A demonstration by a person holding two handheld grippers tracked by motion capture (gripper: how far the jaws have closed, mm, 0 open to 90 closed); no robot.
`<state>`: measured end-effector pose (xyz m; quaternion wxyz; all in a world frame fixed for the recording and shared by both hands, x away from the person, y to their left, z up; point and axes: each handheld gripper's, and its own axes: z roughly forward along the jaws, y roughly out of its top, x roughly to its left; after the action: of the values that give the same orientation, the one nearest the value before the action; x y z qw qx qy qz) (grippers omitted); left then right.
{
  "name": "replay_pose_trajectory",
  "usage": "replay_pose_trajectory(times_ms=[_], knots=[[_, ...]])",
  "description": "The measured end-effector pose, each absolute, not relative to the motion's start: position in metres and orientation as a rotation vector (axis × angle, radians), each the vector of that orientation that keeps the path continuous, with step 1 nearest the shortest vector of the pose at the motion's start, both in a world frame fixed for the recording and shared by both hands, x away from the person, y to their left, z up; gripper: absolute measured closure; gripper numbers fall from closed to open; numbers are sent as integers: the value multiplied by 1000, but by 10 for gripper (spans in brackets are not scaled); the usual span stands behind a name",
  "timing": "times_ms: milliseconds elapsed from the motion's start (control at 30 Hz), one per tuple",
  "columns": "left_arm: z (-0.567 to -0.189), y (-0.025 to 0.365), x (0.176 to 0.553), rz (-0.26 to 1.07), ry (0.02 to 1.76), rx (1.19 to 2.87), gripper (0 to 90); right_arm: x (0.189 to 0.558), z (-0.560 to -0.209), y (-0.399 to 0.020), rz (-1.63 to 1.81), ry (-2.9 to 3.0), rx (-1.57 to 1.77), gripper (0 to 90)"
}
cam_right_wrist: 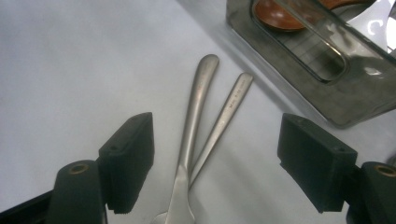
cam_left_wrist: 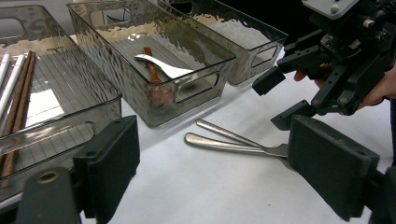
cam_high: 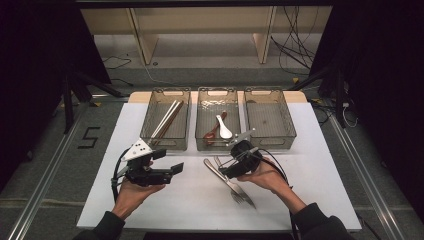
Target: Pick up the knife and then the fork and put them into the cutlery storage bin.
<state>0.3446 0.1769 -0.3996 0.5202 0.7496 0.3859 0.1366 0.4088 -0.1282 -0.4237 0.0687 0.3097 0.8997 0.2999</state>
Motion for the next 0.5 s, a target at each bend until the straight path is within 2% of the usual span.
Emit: replay_pose_trajectory(times_ms=[500], knots=[[-400, 178, 343, 332, 916, 1803, 165, 407, -433, -121, 813, 2756, 899, 310]])
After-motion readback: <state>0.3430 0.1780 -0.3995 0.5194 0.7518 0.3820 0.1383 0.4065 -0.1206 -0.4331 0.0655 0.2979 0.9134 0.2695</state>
